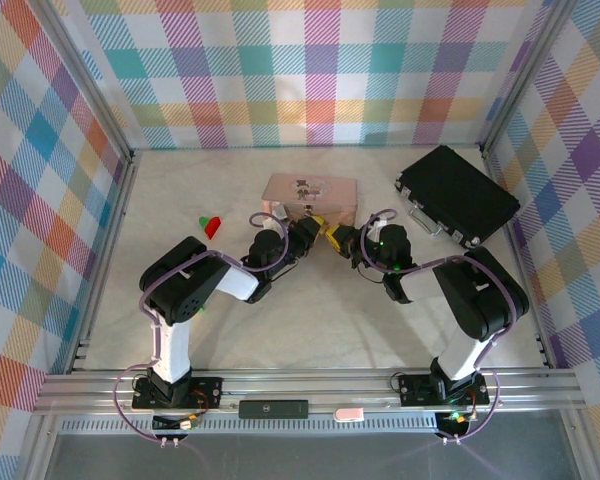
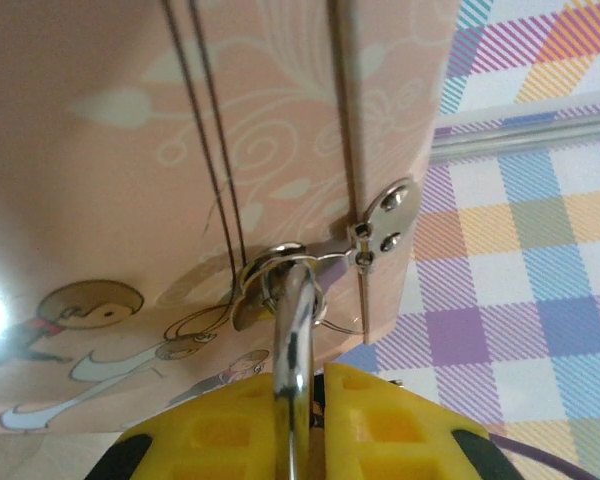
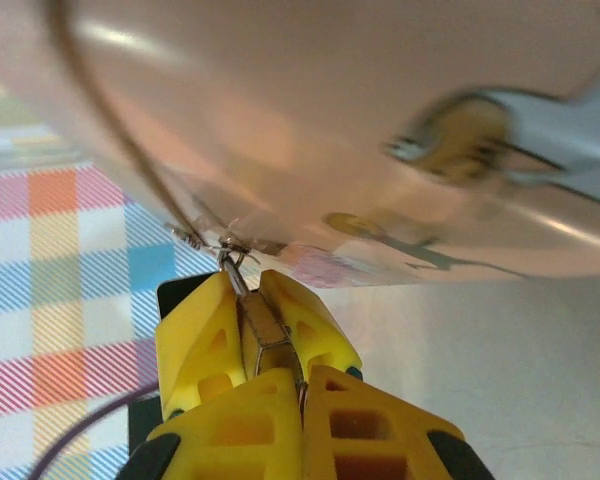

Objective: Unlock the padlock with the key

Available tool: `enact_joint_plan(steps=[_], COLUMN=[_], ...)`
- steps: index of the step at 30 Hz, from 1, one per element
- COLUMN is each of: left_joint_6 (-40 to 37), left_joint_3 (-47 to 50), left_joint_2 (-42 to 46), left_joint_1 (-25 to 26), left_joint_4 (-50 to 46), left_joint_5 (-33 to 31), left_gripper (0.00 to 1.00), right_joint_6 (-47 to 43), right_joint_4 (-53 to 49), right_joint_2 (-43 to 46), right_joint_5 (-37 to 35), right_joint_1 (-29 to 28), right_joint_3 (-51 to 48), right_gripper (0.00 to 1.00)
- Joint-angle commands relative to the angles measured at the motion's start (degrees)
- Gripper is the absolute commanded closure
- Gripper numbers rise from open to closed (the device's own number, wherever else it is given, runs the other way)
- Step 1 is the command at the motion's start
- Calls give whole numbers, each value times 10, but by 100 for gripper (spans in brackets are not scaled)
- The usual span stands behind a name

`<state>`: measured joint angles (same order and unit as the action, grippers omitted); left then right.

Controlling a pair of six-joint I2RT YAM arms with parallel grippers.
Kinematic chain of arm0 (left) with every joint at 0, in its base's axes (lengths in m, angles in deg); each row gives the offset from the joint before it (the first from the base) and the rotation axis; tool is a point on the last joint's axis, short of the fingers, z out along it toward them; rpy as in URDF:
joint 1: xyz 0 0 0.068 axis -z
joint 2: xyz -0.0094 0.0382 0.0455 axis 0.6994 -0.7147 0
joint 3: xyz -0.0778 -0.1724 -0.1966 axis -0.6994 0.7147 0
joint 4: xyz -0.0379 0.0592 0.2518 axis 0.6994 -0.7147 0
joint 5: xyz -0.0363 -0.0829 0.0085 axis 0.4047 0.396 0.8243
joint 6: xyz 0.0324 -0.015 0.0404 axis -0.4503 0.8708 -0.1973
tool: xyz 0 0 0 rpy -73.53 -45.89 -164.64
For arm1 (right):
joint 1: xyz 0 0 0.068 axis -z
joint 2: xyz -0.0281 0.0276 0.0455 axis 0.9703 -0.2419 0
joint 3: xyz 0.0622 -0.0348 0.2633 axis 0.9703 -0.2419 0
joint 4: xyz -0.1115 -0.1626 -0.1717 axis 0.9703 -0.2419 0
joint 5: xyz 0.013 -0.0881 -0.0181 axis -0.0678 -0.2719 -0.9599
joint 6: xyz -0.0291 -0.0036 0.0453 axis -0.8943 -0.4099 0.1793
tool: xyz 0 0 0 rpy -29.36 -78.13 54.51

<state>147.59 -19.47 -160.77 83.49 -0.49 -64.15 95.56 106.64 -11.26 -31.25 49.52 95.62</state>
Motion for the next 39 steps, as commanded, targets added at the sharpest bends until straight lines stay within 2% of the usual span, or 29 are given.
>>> enact_joint_plan(steps=[1, 6, 11, 16, 20, 25, 28, 31, 34, 37, 39], left_joint_6=[-86, -162, -196, -201, -202, -200, -178, -150, -130, -86, -77], left_joint_3=[-28, -30, -32, -44, -56, -52, -47, -35, -31, -29, -23], left_joint_2=[0, -16, -42, -59, -54, -42, -44, -37, -30, -36, -34], left_joint_1=[23, 25, 29, 30, 29, 30, 30, 28, 23, 12, 10], left_joint_4=[62, 67, 69, 69, 68, 66, 65, 64, 59, 59, 57], left_joint_5=[122, 162, 149, 150, 148, 128, 95, 61, 45, 34, 21], left_gripper=[100, 100, 100, 100, 100, 100, 100, 100, 100, 100, 100], right_joint_6=[180, 441, 486, 518, 497, 424, 355, 261, 136, -19, -133], right_joint_4=[44, 64, 17, 91, 68, 82, 88, 42, -65, -230, -379], right_joint_2=[23, 26, 51, 13, 14, -8, -16, -7, 24, 74, 113], right_joint_5=[-40, -28, -36, -59, -43, -13, 37, 86, 108, 113, 90], right_joint_1=[-5, -7, -6, -7, -7, -2, 8, 17, 28, 38, 39], right_joint_3=[6, 27, 50, 53, 61, 54, 54, 52, 47, 65, 93], right_gripper=[100, 100, 100, 100, 100, 100, 91, 79, 68, 61, 57])
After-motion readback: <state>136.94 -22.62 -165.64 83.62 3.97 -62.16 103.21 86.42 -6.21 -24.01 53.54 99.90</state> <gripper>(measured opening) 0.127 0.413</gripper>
